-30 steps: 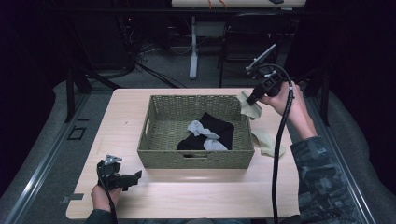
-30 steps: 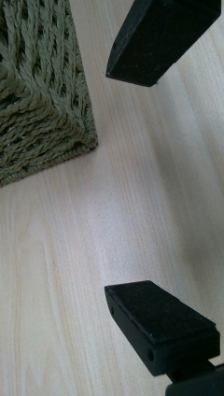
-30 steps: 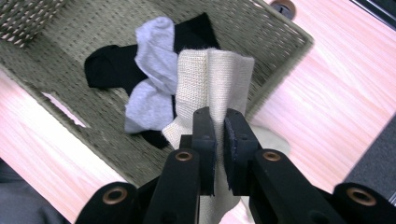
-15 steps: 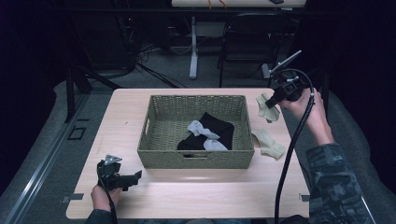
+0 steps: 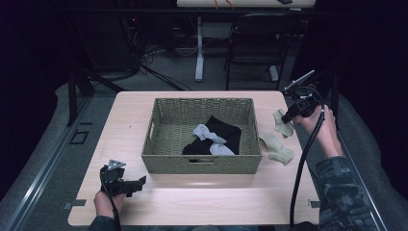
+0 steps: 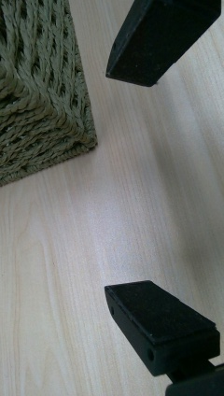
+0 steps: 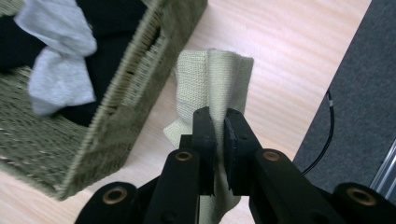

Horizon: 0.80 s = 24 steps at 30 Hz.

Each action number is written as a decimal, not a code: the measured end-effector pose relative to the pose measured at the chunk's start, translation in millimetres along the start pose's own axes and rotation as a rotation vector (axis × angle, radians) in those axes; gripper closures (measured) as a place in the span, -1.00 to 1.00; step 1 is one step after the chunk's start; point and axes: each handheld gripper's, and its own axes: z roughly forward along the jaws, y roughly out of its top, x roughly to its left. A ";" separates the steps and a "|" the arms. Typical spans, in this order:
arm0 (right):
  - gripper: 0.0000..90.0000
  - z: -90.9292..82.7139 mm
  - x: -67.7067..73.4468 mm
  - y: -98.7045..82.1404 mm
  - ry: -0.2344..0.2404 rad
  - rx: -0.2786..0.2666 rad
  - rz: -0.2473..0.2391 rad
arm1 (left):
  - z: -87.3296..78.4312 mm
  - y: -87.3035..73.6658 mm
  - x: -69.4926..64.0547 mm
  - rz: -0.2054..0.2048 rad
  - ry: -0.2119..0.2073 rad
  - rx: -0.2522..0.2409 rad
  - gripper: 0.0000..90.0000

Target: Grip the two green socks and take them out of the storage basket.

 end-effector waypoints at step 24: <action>0.81 86.4 -14.6 -20.5 0.047 0.087 0.058 | -0.1 -0.3 0.8 -0.005 -0.004 -0.005 -1.00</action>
